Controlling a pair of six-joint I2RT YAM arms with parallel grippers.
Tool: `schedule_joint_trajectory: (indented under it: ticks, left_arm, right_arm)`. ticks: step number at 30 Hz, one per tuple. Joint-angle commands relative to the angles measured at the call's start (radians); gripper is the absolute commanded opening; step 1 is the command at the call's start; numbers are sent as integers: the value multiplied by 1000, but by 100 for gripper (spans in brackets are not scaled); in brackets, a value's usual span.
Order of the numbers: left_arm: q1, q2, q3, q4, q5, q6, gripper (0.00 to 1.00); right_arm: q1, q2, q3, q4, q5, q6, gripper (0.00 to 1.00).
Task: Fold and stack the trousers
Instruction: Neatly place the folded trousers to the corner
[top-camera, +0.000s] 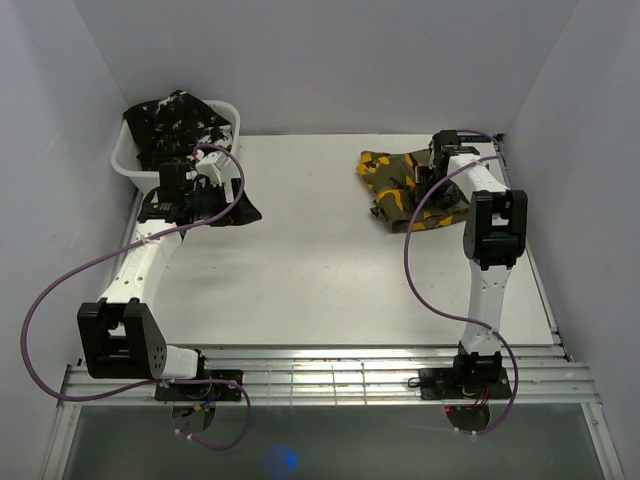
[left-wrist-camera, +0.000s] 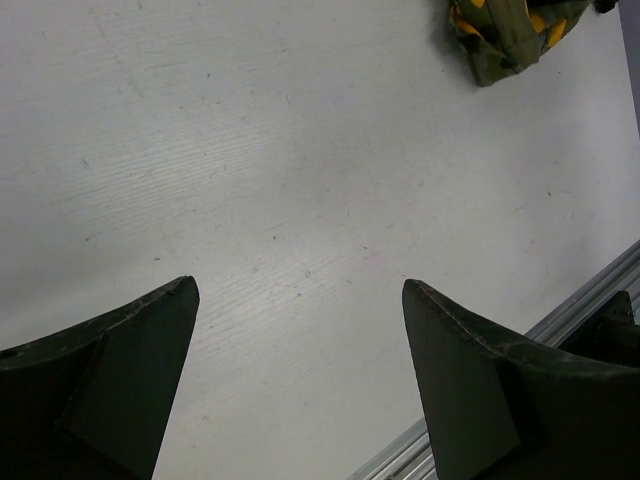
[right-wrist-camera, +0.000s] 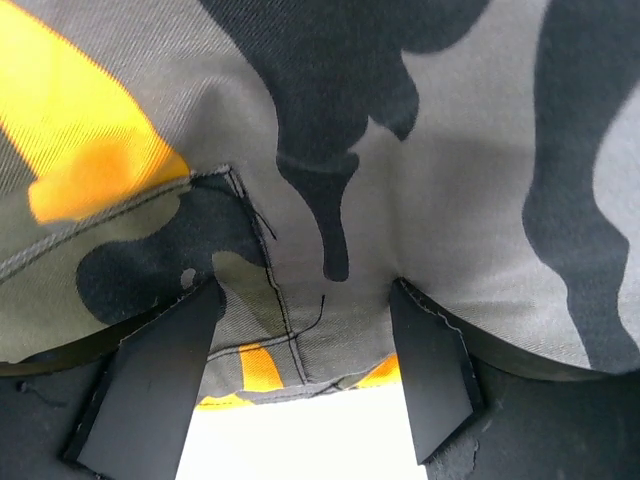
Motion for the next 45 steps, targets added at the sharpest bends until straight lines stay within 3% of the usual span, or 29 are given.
schedule_joint_trajectory:
  ticks: [1,12,18,33,35,40,42,45]
  left_arm:
    - [11,-34,-21,-6,-4,22,94]
    - [25,40,3,-21,-11,21,98]
    - [28,52,20,-30,-13,27,98]
    - [28,37,51,-53,-11,11,98]
    - [28,37,62,-59,-10,8,98]
    - [86,35,118,-78,64,-10,98]
    - [137,37,163,-82,117,-30,98]
    - [213,55,242,-125,183,-32,98]
  right_arm:
    - [-61,157,68,122,64,-32,75]
    - [-127,352,339,145,-57,-66,75]
    - [-117,341,337,185,-166,-66,75]
    - [-53,289,297,155,-249,72,74]
    - [-53,274,296,155,-252,69,76]
    - [-64,104,265,180,-301,22,99]
    - [-68,18,232,212,-318,-23,90]
    - [-71,-173,160,273,-339,-114,90]
